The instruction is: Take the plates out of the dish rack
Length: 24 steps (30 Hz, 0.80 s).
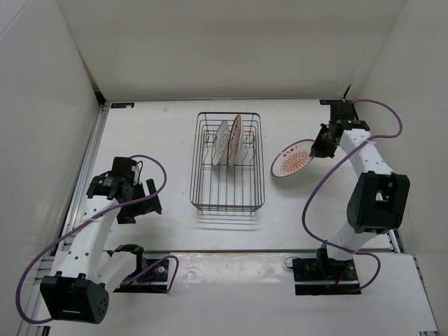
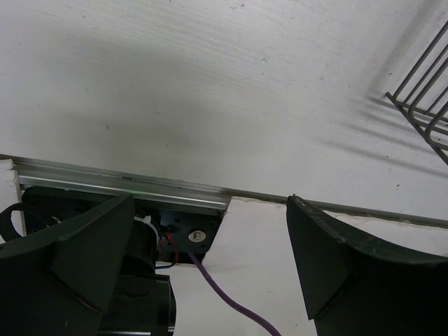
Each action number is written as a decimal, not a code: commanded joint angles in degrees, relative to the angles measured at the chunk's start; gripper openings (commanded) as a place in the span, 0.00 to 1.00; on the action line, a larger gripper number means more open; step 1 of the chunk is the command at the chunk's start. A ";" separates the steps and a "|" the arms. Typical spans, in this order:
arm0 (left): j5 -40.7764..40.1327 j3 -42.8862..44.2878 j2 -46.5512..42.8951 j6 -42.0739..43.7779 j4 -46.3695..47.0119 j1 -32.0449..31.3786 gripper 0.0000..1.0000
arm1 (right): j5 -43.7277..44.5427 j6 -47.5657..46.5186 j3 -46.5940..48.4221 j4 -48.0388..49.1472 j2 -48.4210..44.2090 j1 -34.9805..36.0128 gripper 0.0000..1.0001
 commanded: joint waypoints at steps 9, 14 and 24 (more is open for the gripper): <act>0.18 -1.37 -0.47 1.56 1.21 0.03 1.00 | -11.92 -0.69 -0.01 7.34 12.16 -7.88 0.00; 0.62 -1.46 -0.38 1.82 1.57 0.03 1.00 | -5.60 -4.73 7.56 -9.36 21.21 -8.93 0.00; 0.44 -1.98 -0.03 1.82 1.74 -0.06 1.00 | 2.21 -5.62 5.81 -15.34 21.67 -8.94 0.19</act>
